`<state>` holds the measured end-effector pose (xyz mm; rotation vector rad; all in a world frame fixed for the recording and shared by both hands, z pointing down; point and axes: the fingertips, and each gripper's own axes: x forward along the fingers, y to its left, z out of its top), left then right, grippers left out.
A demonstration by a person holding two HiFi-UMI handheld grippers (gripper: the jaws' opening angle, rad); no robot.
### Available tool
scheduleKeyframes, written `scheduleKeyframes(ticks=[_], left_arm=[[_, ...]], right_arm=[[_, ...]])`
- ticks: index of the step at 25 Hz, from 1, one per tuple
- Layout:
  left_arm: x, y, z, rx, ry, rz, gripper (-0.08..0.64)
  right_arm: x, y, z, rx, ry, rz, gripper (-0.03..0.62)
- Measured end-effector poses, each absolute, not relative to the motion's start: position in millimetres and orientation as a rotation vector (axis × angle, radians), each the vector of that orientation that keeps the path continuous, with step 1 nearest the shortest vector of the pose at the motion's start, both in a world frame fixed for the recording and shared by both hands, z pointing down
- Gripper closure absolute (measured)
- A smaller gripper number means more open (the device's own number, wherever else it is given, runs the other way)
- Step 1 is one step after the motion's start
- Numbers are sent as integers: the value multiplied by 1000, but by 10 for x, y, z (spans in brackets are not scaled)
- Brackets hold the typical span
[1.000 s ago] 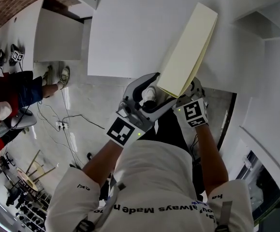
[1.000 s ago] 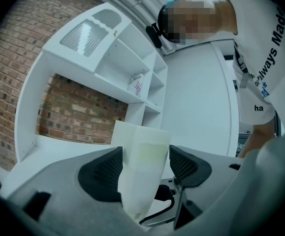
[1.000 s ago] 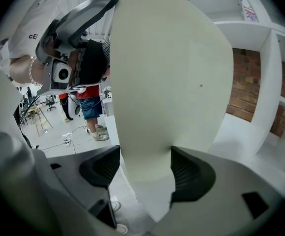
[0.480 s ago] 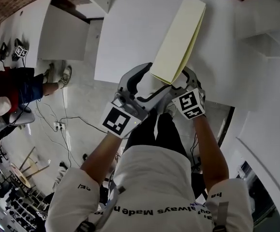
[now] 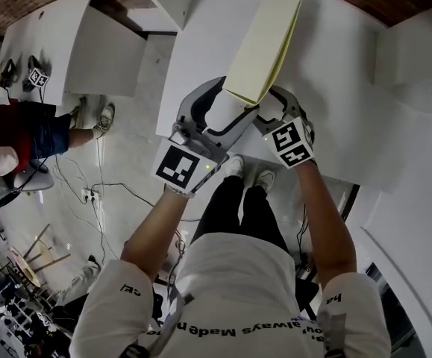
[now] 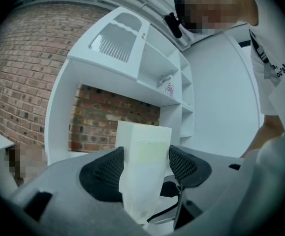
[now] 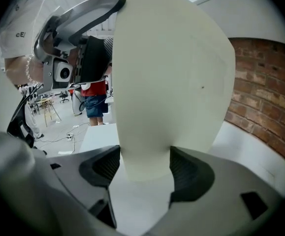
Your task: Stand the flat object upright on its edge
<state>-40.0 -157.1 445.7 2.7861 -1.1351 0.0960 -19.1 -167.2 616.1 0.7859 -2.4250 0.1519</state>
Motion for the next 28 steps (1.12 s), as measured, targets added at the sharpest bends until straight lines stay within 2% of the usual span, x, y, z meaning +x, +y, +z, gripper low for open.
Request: scheduleKeyframes(ticks=[18,28], left_arm=[[-1441,-3096,4572,2698,-1498,203,281],[-1789,-3573,4624,2585,-1693,292,281]], right_arm=[[-1231,-3184,6226,636,-2448,63,305],[-1578,-3702,6170,641,-2451,43,305]])
